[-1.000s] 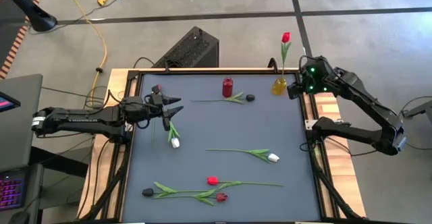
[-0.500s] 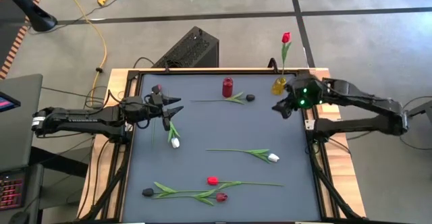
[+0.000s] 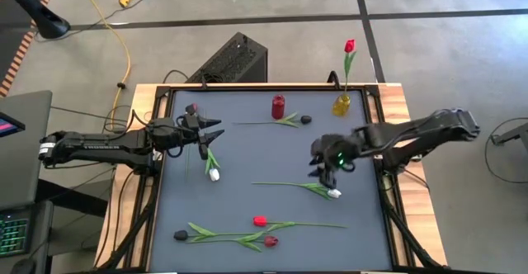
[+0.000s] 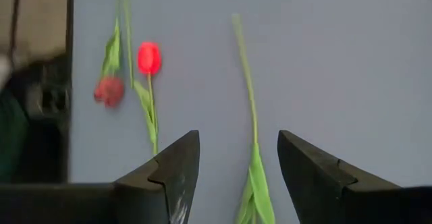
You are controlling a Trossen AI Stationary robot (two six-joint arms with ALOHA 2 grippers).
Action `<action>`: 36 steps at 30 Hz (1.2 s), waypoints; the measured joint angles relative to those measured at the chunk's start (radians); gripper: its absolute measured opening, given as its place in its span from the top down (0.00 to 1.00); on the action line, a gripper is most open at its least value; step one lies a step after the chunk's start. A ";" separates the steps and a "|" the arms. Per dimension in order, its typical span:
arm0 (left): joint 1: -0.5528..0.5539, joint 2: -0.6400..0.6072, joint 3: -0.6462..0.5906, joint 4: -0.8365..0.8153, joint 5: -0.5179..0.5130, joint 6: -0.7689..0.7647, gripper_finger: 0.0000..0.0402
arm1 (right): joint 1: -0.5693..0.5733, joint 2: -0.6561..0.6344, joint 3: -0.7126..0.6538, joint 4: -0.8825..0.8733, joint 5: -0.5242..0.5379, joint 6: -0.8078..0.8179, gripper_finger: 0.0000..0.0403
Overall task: Sort flowers into vase by color
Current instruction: Put the red tulip into the yellow vase
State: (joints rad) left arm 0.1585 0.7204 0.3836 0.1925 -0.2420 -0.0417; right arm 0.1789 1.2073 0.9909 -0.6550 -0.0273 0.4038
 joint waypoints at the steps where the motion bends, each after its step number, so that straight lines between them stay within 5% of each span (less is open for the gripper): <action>1: 0.000 0.000 0.000 0.000 0.000 0.001 0.60 | 0.013 0.024 0.000 0.018 0.000 -0.053 0.44; 7: 0.000 0.000 0.000 0.000 0.000 0.001 0.60 | 0.068 0.158 0.000 0.157 0.000 -0.217 0.44; 15: 0.000 0.000 0.000 0.000 0.000 0.003 0.60 | 0.127 0.316 0.000 0.237 -0.159 -0.113 0.44; 20: 0.000 0.000 0.000 -0.001 0.000 0.003 0.60 | 0.219 0.392 0.000 0.246 -0.162 -0.045 0.44; 36: 0.000 0.000 0.000 -0.001 0.018 -0.003 0.60 | 0.388 0.653 0.157 0.235 0.113 0.040 0.48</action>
State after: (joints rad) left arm 0.1581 0.7200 0.3836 0.1917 -0.2239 -0.0451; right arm 0.5674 1.8604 1.1475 -0.4197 0.0857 0.4438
